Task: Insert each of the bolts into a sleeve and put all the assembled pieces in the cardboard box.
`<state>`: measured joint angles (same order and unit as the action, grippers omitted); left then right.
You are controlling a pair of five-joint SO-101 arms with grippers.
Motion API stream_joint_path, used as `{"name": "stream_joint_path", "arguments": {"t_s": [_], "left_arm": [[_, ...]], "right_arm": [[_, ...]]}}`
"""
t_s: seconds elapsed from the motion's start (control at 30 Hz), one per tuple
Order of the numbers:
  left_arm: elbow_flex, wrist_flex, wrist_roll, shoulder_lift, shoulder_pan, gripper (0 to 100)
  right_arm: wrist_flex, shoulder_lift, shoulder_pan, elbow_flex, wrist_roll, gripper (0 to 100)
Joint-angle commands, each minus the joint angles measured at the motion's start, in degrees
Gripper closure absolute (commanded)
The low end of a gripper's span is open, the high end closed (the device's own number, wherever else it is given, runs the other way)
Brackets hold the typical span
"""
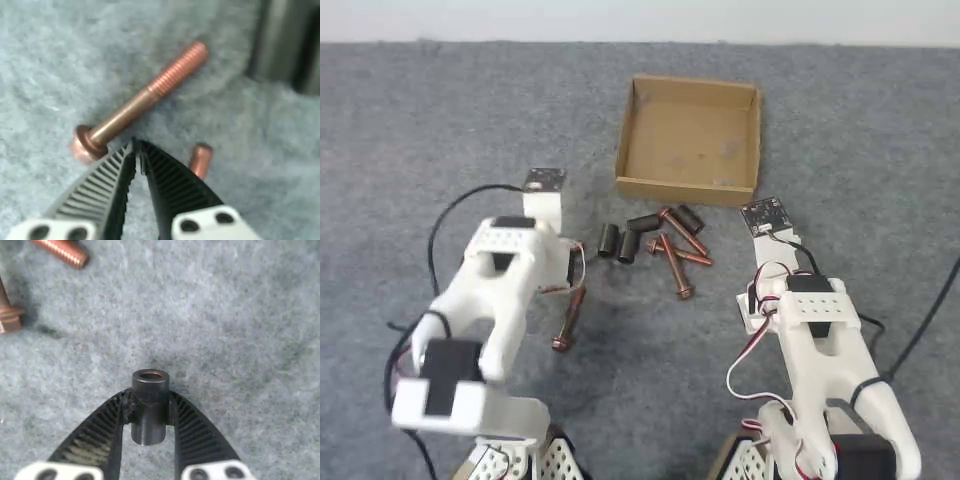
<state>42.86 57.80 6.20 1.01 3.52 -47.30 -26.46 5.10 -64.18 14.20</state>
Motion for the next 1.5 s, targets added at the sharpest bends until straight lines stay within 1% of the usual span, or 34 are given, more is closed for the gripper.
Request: {"name": "stream_joint_path", "arguments": {"t_s": [0.0, 0.13, 0.4, 0.5, 0.6, 0.67, 0.8, 1.03, 1.27, 1.37, 1.47], "left_arm": [[-8.40, 4.48, 1.32, 5.10, 1.05, 99], [-7.78, 4.04, 1.32, 3.60, 1.23, 99], [-2.51, -4.31, 1.67, -4.92, 5.89, 99], [-0.84, -7.47, 5.80, -6.33, 5.98, 99], [-0.66, -9.93, 9.05, -5.36, 6.15, 99], [-1.54, -10.20, 9.76, -4.66, 6.24, 99], [-4.53, -10.37, 9.85, -2.29, 6.24, 99], [-11.38, -14.42, 9.85, 2.99, 6.24, 99], [-17.98, -13.27, 9.85, 8.35, 6.24, 99], [-17.80, -9.67, 9.85, 5.45, 5.89, 99], [-16.04, -7.30, 9.93, -0.35, 5.80, 99]], "right_arm": [[0.57, -2.51, 0.48, -0.09, 0.88, 99.2], [0.48, -2.51, 0.57, -0.09, 0.88, 99.2], [0.40, -2.51, 0.48, -0.09, 0.88, 99.2], [0.40, -2.51, 0.31, -0.09, 0.88, 99.2], [0.31, -2.51, 0.31, -0.09, 0.88, 99.2], [0.31, -2.51, 0.31, -0.09, 0.88, 99.2], [0.31, -2.51, 0.31, -0.09, 0.88, 99.2], [0.31, -2.51, 0.31, -0.18, 0.88, 99.2], [0.57, -2.51, 0.31, -0.18, 0.88, 99.2], [0.84, -2.51, 0.48, -0.18, 0.88, 99.2], [0.84, -2.51, 0.57, -0.18, 0.88, 99.2]]}}
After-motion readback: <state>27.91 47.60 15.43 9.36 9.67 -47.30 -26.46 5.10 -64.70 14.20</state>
